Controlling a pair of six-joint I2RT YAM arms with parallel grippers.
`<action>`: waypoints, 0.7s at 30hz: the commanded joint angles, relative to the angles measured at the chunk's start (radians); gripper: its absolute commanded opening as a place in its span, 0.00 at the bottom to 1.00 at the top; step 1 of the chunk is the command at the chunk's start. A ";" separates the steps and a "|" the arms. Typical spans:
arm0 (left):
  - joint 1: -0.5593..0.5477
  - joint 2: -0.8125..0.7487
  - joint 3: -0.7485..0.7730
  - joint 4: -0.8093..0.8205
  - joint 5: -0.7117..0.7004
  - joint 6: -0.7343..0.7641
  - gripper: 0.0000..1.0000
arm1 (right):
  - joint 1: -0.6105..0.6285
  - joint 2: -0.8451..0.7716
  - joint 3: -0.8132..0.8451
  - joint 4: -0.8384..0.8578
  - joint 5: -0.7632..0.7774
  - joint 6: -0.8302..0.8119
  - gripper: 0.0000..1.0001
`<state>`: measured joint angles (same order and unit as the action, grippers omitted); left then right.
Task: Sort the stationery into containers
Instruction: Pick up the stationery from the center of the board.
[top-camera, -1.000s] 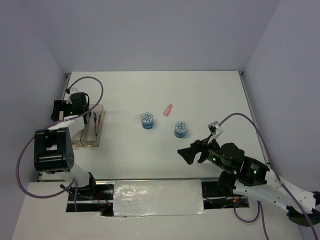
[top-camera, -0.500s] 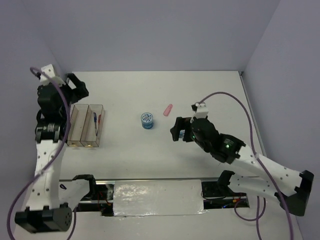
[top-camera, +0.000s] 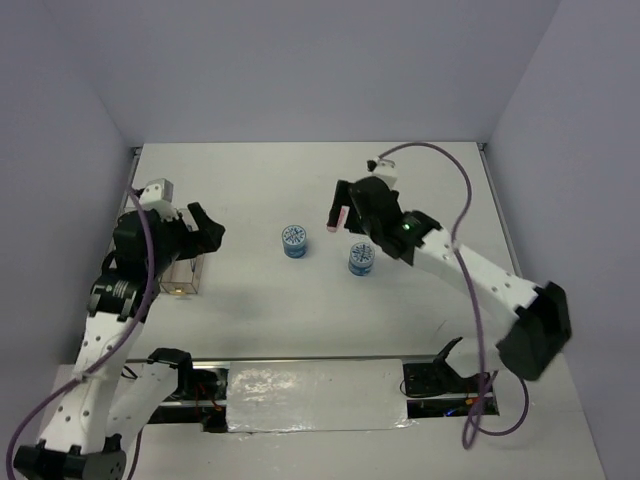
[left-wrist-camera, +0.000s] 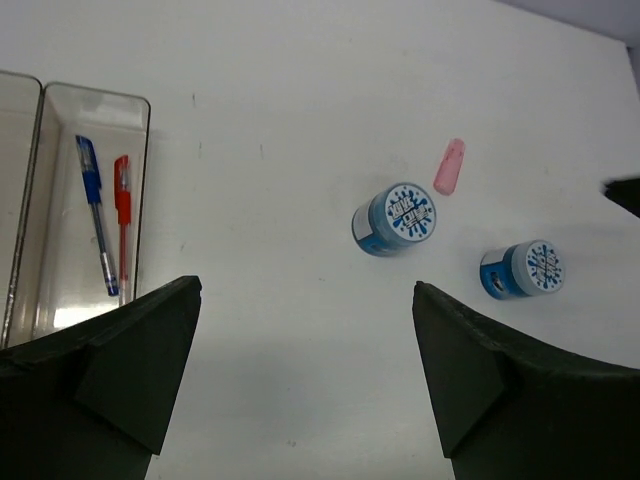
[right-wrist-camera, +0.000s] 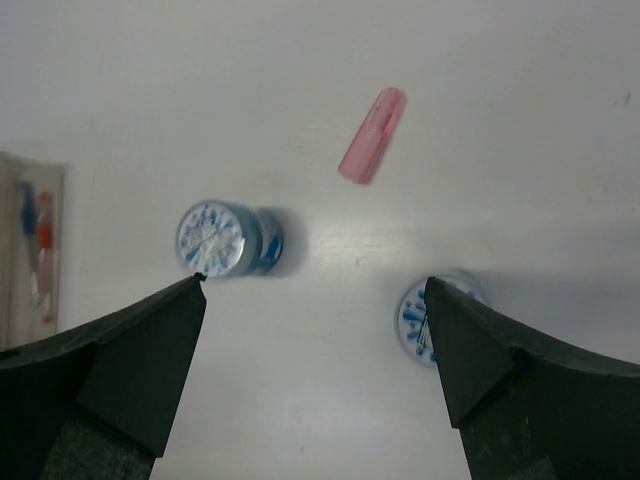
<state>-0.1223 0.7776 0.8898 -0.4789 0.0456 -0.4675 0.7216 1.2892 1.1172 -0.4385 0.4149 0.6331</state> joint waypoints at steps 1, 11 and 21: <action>-0.002 -0.073 0.014 -0.009 -0.006 0.046 0.99 | -0.085 0.250 0.157 -0.035 -0.050 0.003 0.97; -0.011 -0.120 -0.127 0.019 0.043 0.026 0.99 | -0.172 0.785 0.589 -0.223 -0.048 0.028 0.90; -0.013 -0.166 -0.144 0.023 0.059 0.020 0.99 | -0.214 0.963 0.676 -0.240 -0.166 0.007 0.82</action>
<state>-0.1299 0.6315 0.7414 -0.4965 0.0875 -0.4484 0.5182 2.2261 1.7466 -0.6582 0.2806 0.6415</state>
